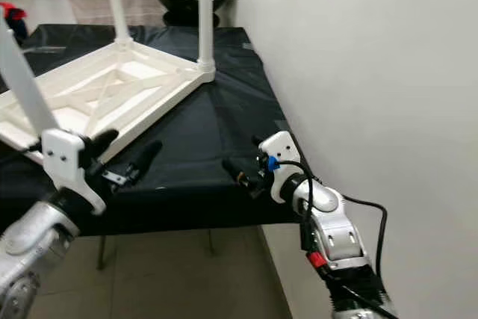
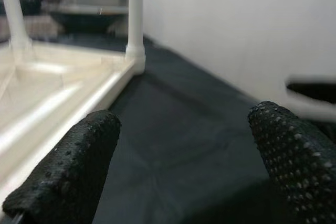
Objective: Building children table
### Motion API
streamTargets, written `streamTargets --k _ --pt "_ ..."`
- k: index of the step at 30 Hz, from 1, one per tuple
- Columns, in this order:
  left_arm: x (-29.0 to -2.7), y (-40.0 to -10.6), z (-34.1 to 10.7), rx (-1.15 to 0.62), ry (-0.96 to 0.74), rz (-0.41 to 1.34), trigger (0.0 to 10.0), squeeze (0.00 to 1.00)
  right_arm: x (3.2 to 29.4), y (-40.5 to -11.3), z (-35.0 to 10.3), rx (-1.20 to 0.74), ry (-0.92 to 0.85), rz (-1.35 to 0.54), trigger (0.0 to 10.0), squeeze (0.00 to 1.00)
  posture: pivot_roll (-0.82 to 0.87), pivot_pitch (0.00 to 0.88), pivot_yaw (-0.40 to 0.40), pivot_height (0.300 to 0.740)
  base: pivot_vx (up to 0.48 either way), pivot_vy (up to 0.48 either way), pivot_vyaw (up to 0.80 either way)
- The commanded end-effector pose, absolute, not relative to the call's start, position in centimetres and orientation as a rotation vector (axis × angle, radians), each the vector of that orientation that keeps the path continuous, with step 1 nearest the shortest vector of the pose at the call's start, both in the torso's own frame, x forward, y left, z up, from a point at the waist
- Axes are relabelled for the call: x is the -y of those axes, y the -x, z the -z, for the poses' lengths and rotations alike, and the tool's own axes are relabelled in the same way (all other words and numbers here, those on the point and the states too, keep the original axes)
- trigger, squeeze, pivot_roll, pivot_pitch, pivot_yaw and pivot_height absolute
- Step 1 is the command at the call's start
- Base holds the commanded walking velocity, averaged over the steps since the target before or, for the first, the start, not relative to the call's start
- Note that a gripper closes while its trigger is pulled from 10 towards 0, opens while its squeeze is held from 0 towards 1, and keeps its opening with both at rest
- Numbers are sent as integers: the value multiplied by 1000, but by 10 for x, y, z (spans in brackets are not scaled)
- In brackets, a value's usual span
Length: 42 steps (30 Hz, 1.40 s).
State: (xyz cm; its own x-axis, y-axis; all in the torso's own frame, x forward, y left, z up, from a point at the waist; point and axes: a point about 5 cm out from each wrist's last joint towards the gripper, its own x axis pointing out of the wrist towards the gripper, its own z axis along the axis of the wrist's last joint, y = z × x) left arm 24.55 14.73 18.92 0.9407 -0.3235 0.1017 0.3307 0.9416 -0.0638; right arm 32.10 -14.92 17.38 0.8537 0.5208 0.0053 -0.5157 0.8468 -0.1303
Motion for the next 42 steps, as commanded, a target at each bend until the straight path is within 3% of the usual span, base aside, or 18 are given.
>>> streamTargets --k 1,9,20,35,42 --pt "-140 -245 -185 87 109 347 10000 0 159 -322 -173 25 79 -468 10000 0 -42 75 -74 740 0 0 0" --pt "-131 -247 -172 78 143 369 10000 0 152 -317 -168 16 -31 -422 10000 0 -52 73 -67 740 108 0 299" --pt "-124 -246 -168 80 156 389 10000 0 154 -320 -173 23 0 -388 10000 0 -57 71 -66 740 326 0 285" --pt "-118 -248 -167 86 154 413 10000 0 141 -313 -184 59 68 -573 10000 0 -60 63 -70 740 319 0 0" --pt "-119 -249 -166 84 149 395 10000 0 137 -307 -191 75 154 -710 10000 0 -60 68 -72 740 284 0 800"
